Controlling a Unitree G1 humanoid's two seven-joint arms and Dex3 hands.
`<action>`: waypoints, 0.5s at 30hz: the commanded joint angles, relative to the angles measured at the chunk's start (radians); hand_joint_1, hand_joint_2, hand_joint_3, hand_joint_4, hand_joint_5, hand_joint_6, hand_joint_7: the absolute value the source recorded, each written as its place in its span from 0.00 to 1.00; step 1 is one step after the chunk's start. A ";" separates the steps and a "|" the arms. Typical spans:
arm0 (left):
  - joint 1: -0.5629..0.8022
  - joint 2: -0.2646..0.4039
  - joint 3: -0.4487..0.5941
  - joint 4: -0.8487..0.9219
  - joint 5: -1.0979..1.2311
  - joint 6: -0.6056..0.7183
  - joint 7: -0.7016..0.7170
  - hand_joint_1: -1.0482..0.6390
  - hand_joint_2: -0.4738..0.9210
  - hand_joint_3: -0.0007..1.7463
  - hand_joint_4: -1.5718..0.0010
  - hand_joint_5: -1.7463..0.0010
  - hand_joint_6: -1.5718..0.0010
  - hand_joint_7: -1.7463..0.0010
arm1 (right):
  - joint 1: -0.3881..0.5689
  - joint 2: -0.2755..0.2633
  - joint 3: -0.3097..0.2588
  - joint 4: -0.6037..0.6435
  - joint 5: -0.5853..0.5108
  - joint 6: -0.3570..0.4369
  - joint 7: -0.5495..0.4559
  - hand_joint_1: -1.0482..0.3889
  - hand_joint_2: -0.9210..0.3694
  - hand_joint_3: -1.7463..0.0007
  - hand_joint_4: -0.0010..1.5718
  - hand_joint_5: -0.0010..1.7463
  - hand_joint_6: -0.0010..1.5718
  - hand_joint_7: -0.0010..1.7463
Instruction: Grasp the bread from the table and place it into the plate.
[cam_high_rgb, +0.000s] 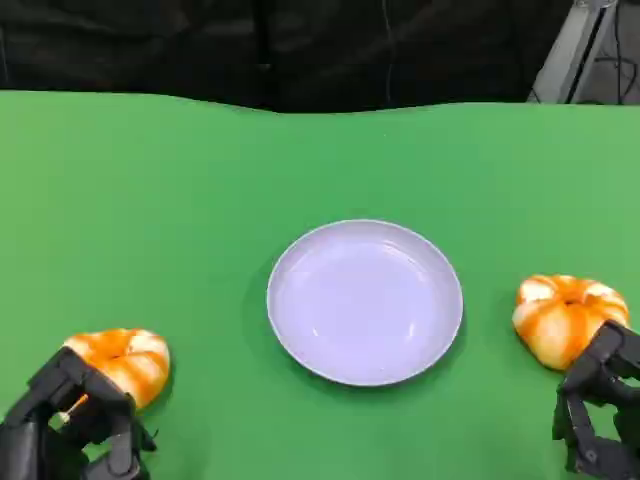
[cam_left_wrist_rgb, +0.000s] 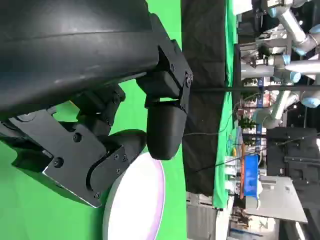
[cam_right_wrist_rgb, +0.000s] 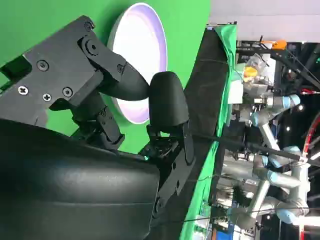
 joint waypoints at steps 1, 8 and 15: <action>0.004 0.009 0.006 0.002 -0.005 -0.018 0.004 0.56 0.72 0.71 0.41 0.00 0.54 0.00 | 0.004 -0.015 -0.014 -0.004 0.010 -0.007 -0.003 0.62 0.36 0.25 0.56 1.00 0.49 0.96; 0.013 0.008 0.002 -0.022 0.003 -0.008 0.013 0.56 0.72 0.72 0.41 0.00 0.54 0.00 | 0.006 -0.018 -0.014 -0.012 0.010 -0.019 0.001 0.61 0.33 0.29 0.56 1.00 0.48 0.97; 0.023 0.011 -0.003 -0.041 -0.007 -0.001 0.004 0.56 0.74 0.68 0.42 0.00 0.55 0.00 | 0.023 -0.010 -0.009 -0.055 0.018 0.015 -0.009 0.62 0.31 0.29 0.56 1.00 0.48 0.96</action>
